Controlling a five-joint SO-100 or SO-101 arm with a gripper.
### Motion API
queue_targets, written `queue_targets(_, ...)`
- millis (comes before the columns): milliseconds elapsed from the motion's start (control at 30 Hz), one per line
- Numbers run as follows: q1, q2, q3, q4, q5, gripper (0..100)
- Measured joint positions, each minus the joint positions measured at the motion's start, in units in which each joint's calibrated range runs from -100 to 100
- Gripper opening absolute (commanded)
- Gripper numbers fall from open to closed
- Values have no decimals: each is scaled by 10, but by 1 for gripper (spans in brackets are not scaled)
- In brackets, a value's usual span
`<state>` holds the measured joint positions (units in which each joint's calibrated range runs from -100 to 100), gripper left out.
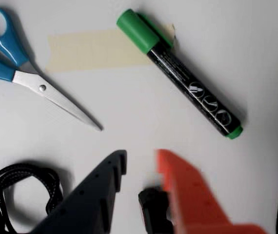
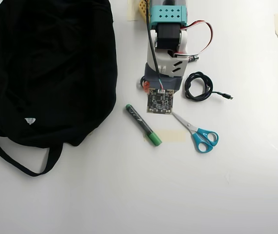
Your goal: Put the green marker into the black bag
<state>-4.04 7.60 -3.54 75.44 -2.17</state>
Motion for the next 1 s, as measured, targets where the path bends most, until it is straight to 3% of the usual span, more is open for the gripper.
queue_targets(500,-3,0,1,2,45,25)
queue_targets(733,-12,4,11,-4,103,25)
queue_targets(1000,20,41,11,-99,192,25)
